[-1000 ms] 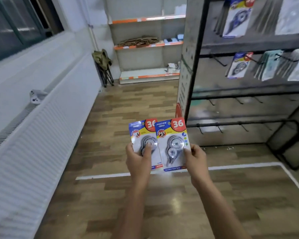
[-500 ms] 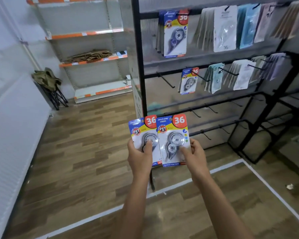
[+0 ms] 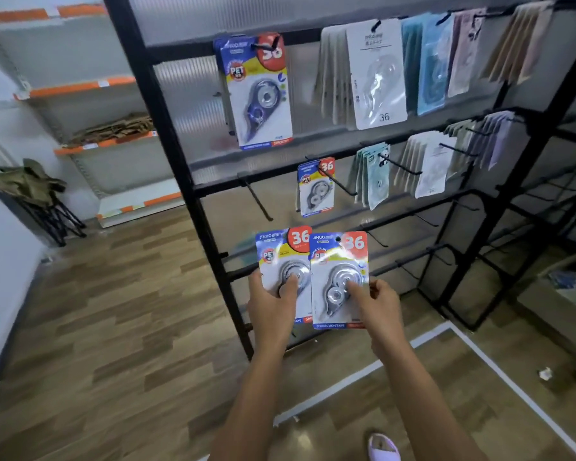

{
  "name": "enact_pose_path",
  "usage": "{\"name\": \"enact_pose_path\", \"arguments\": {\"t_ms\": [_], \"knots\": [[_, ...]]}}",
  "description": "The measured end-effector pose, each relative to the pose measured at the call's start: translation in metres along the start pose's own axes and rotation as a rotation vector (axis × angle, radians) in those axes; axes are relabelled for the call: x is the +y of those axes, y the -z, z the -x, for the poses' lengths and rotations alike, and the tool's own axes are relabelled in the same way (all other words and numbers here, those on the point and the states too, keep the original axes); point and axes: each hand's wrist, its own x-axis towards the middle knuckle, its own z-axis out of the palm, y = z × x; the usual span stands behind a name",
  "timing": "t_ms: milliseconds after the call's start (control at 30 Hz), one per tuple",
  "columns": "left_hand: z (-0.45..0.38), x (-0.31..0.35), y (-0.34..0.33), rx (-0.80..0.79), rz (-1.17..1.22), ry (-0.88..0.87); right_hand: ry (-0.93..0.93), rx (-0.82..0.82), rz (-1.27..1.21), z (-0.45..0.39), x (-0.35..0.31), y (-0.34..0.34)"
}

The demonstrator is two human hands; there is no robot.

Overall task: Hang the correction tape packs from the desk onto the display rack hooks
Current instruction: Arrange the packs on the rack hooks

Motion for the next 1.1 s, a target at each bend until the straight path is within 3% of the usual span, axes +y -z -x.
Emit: {"name": "enact_pose_path", "arguments": {"t_ms": [400,700,1100], "knots": [[-0.044,0.02,-0.129,0.239,0.095,-0.067,0.129,-0.191,0.025,-0.153,-0.027,0.036],[-0.047,0.022,-0.135,0.295,0.091,-0.104,0.186,-0.284,0.022,-0.163,-0.021,0.035],[-0.045,0.023,-0.131,0.377,0.04,-0.206,0.23,-0.256,0.047,-0.165,-0.022,0.034]]}}
